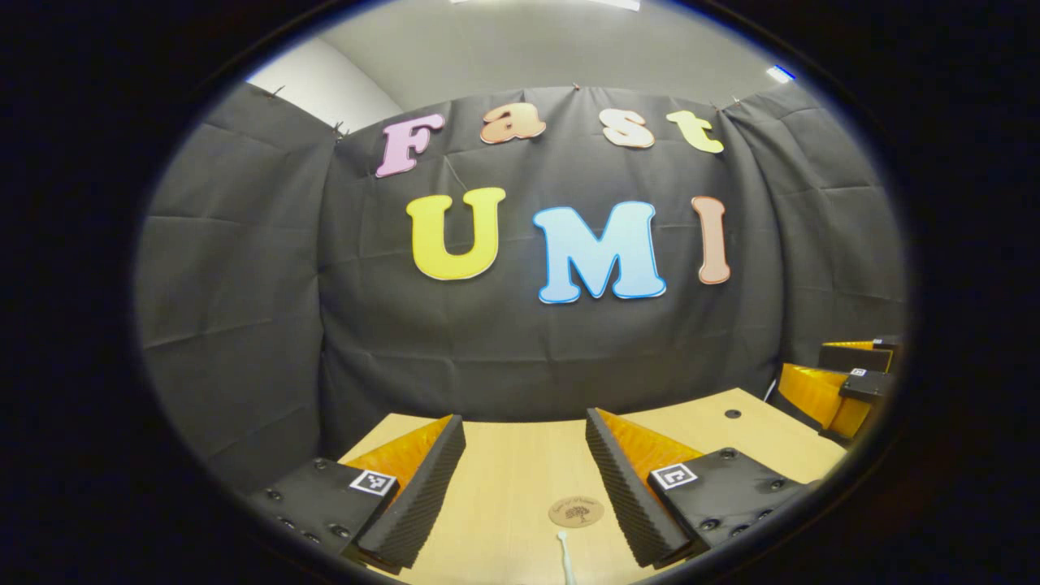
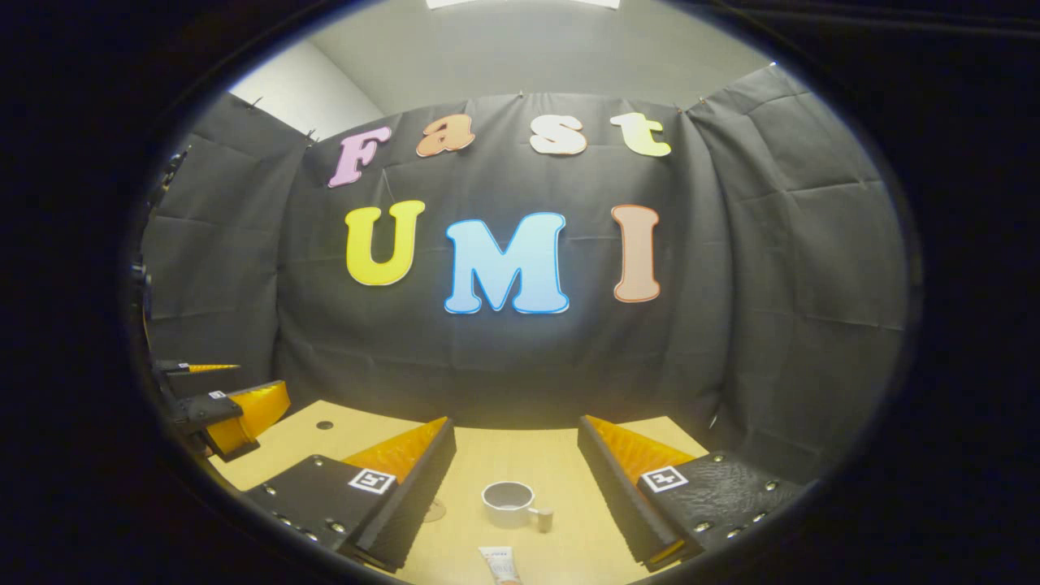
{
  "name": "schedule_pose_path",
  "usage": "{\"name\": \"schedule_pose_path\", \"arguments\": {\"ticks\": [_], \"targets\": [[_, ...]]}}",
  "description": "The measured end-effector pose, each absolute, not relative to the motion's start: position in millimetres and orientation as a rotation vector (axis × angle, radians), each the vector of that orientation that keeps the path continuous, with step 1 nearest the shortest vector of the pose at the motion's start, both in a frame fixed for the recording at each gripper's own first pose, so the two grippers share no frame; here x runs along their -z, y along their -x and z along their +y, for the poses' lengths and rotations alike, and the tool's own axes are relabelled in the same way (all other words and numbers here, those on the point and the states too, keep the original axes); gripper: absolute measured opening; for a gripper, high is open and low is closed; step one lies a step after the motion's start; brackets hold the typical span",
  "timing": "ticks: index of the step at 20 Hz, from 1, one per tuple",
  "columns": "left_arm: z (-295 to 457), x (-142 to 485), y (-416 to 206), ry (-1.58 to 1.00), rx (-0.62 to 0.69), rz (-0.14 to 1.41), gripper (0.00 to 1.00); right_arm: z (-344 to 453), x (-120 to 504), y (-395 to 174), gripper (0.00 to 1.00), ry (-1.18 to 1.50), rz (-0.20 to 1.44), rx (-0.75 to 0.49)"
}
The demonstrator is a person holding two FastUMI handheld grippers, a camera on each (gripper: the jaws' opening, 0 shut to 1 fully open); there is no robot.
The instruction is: Put the toothbrush and toothpaste on the desktop into the cup, then pick up the cup and place it on the coaster on the desktop.
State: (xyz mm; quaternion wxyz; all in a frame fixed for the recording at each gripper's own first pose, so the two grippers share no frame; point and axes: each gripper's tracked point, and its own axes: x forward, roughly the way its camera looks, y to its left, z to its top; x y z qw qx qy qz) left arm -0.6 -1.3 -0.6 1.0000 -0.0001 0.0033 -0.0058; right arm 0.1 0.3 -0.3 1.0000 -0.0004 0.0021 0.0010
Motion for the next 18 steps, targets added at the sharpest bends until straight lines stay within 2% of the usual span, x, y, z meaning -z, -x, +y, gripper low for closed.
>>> {"name": "schedule_pose_path", "arguments": {"ticks": [6,7,8,9,10,18], "targets": [[-2.1,6.4,-0.1,-0.003,0.017,0.037,0.98,1.7,4.5,-1.3,0.94,-0.003,0.032,-0.019],[-2.8,9.9,-0.6,-0.004,0.022,0.055,1.0,1.5,7.8,-2.1,0.96,-0.006,0.048,-0.022],[-4.1,15.7,-1.4,-0.003,0.03,0.078,0.98,3.3,13.8,-2.9,0.94,-0.011,0.071,-0.031],[-7.4,33.2,-5.2,0.001,0.042,0.113,0.94,4.6,24.5,-5.0,0.94,-0.02,0.103,-0.039],[-9.5,42.8,-5.8,0.003,0.047,0.135,0.98,5.9,31.7,-6.6,0.94,-0.026,0.128,-0.045],[-29.5,122.7,-10.2,-0.008,0.121,0.343,0.98,10.7,118.2,0.0,0.94,-0.012,0.417,-0.118]]}}
